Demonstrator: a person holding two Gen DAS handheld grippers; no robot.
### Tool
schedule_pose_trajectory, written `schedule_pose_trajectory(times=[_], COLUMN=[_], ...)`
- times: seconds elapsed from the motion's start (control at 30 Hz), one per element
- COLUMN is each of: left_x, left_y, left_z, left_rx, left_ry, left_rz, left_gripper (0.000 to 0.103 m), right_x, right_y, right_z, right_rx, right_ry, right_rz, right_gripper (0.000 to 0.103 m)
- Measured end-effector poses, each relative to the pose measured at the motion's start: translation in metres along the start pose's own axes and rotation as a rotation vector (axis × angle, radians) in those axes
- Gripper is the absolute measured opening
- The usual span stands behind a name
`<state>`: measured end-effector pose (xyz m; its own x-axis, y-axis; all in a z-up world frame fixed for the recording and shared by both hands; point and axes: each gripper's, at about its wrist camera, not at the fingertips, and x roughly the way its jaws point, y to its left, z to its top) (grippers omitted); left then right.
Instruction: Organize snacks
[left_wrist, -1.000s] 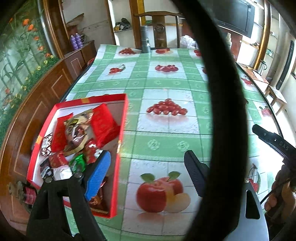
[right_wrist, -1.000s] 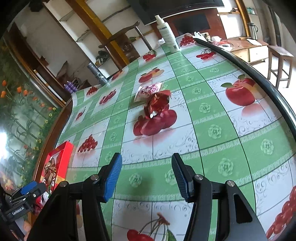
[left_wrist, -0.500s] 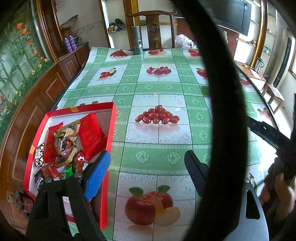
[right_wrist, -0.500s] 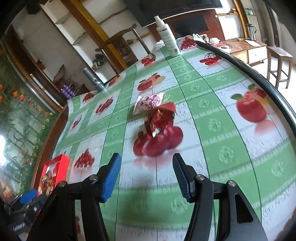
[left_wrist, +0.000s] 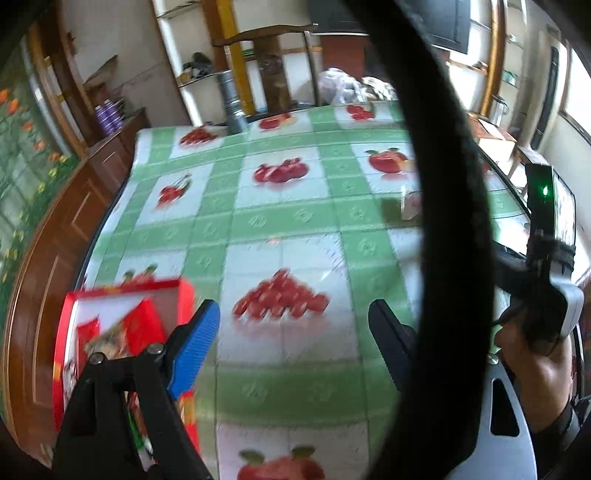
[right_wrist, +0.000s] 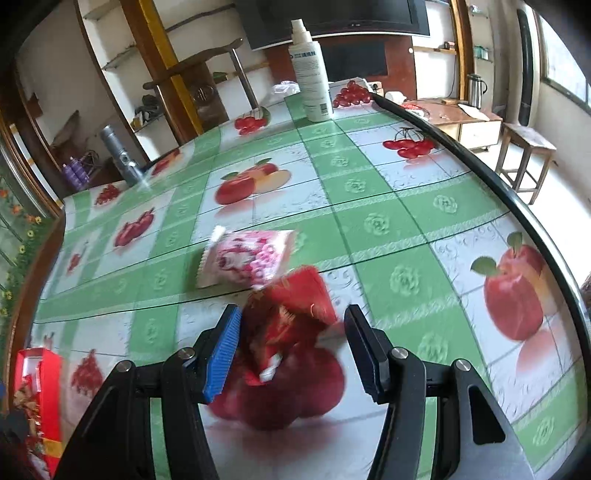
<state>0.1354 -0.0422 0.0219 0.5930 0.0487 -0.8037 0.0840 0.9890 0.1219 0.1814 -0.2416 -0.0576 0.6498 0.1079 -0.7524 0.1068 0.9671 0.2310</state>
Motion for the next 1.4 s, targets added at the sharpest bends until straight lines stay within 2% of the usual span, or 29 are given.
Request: schedule_pose_trajectory(times=[0.1,0.2,0.33,0.47,0.57,0.67,0.77,0.83,0.93,0.97,1.1,1.13,1.3,1.4], left_x=[0.014,0.029,0.049,0.074,0.093,0.107,0.122,0.132,0.131,0.13,0.124,0.122,0.106,0.093], left_y=[-0.018,-0.038,-0.077,-0.12,-0.142,-0.155,-0.161,-0.166,-0.17,-0.171,-0.169,-0.166,-0.142,-0.121], left_z=[0.021,0.039,0.058,0.073,0.079,0.085,0.09,0.09,0.087,0.086,0.077,0.075,0.054,0.033], left_rx=[0.056,0.086,0.157,0.279,0.373,0.45,0.485,0.505,0.521,0.522,0.507,0.492,0.403,0.334], left_ry=[0.006,0.021,0.035,0.034,0.049,0.053,0.07,0.089,0.062,0.059,0.042,0.047,0.094,0.123], left_rz=[-0.021,-0.074,-0.135,-0.126,-0.113,-0.099,-0.094,-0.094,-0.101,-0.11,-0.107,-0.116,-0.186,-0.178], left_gripper=[0.083,0.083,0.083,0.083,0.083,0.083,0.083,0.076,0.062,0.05,0.047,0.043,0.041,0.041], right_x=[-0.003,-0.014,-0.043,-0.076,-0.084,-0.083,-0.08,-0.077,-0.072,-0.071,-0.07,-0.07,-0.07,-0.069], right_y=[-0.01,-0.019,-0.035,-0.06,-0.072,-0.077,-0.079,-0.08,-0.083,-0.084,-0.083,-0.082,-0.077,-0.075], right_z=[0.001,-0.002,-0.011,-0.029,-0.034,-0.031,-0.029,-0.03,-0.031,-0.032,-0.033,-0.033,-0.035,-0.037], right_rx=[-0.006,-0.021,0.007,0.088,0.127,0.153,0.164,0.167,0.17,0.172,0.163,0.157,0.133,0.123], right_ry=[-0.001,-0.006,-0.024,-0.07,-0.091,-0.112,-0.127,-0.124,-0.114,-0.11,-0.101,-0.1,-0.102,-0.095], right_rz=[0.016,0.031,0.076,0.168,0.187,0.2,0.221,0.225,0.221,0.221,0.22,0.214,0.203,0.206], right_gripper=[0.043,0.041,0.041,0.041,0.041,0.041,0.041,0.042,0.042,0.042,0.042,0.042,0.042,0.042])
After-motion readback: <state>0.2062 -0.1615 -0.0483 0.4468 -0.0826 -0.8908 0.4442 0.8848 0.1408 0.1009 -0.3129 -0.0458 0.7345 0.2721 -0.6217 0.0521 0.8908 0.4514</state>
